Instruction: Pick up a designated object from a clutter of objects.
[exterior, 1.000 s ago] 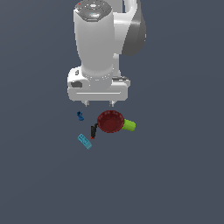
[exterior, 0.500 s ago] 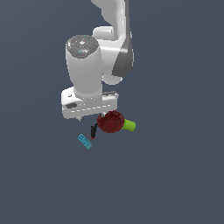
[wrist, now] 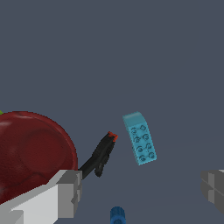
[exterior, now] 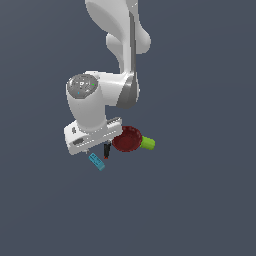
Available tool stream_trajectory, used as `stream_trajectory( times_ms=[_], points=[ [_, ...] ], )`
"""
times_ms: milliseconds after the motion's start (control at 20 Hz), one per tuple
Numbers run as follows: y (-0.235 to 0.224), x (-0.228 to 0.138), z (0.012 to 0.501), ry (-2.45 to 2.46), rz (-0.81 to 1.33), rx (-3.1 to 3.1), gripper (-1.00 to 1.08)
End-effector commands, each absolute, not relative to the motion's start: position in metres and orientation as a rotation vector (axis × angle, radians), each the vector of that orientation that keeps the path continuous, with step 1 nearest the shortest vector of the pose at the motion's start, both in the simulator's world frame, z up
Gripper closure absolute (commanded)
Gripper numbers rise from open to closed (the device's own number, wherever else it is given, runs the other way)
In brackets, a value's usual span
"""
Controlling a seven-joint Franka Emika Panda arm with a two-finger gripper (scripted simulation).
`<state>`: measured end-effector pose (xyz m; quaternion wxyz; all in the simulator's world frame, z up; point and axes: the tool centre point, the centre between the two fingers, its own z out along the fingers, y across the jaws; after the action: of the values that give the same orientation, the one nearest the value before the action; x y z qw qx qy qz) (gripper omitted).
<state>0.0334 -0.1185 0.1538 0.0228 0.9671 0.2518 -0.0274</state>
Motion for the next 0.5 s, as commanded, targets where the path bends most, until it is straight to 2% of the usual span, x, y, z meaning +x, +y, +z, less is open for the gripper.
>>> stream_trajectory(
  times_ms=[0, 450],
  points=[
    [-0.127, 0.036, 0.137, 0.875, -0.075, 2.976, -0.92],
    [-0.147, 0.039, 0.091, 1.133, -0.030, 2.917, -0.92]
  ],
)
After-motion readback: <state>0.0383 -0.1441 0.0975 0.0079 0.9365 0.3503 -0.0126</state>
